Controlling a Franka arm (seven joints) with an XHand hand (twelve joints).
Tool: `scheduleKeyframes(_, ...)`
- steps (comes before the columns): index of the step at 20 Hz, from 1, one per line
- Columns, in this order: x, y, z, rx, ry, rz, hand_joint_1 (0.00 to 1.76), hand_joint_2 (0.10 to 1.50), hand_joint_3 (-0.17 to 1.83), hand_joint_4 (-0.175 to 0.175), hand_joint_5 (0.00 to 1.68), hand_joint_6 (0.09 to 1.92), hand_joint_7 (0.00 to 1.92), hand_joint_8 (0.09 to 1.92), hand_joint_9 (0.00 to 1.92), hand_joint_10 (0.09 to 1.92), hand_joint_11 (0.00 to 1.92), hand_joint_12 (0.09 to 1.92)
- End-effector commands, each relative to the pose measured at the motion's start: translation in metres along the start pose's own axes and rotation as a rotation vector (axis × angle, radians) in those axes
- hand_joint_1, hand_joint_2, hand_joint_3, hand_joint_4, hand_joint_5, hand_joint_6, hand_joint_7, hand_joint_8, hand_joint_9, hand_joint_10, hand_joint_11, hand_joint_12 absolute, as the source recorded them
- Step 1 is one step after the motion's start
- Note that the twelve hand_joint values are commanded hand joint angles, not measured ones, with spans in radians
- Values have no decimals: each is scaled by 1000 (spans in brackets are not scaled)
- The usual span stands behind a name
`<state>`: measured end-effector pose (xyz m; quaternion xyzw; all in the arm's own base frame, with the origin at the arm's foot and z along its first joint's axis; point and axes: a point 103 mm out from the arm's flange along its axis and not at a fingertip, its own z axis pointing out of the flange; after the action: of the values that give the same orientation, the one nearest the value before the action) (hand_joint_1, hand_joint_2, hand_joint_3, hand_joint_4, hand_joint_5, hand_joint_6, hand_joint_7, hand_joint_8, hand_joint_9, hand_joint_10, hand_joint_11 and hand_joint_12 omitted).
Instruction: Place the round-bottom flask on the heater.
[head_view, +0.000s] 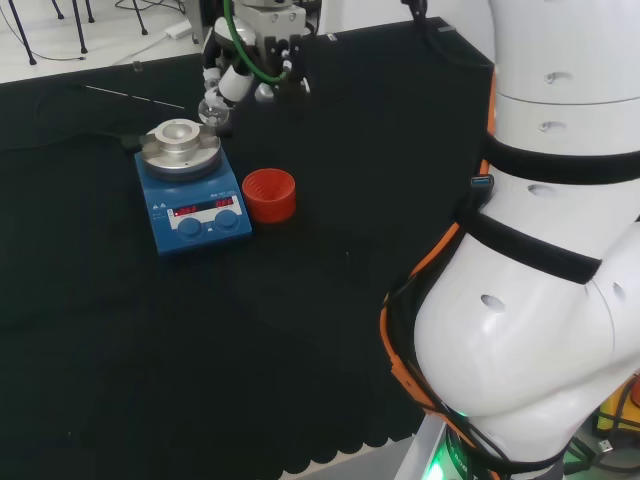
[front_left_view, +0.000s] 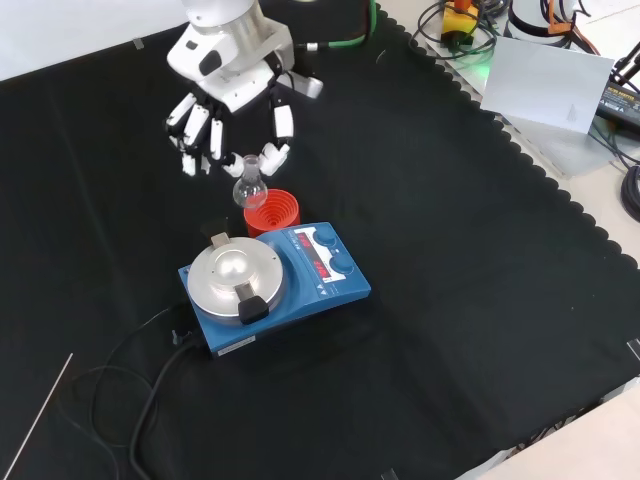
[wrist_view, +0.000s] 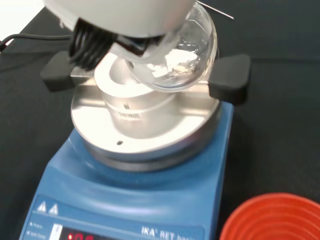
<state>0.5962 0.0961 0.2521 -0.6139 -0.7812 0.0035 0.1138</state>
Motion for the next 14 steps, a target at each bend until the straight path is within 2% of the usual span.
scheduleKeyframes(1,38,31,9,52,-53,-36,1124,527,976,175,1204,962,470,563,625,534,201,1336)
scheduleKeyframes(14,48,59,19,102,-109,-65,1124,526,979,175,1205,963,469,563,623,534,202,1335)
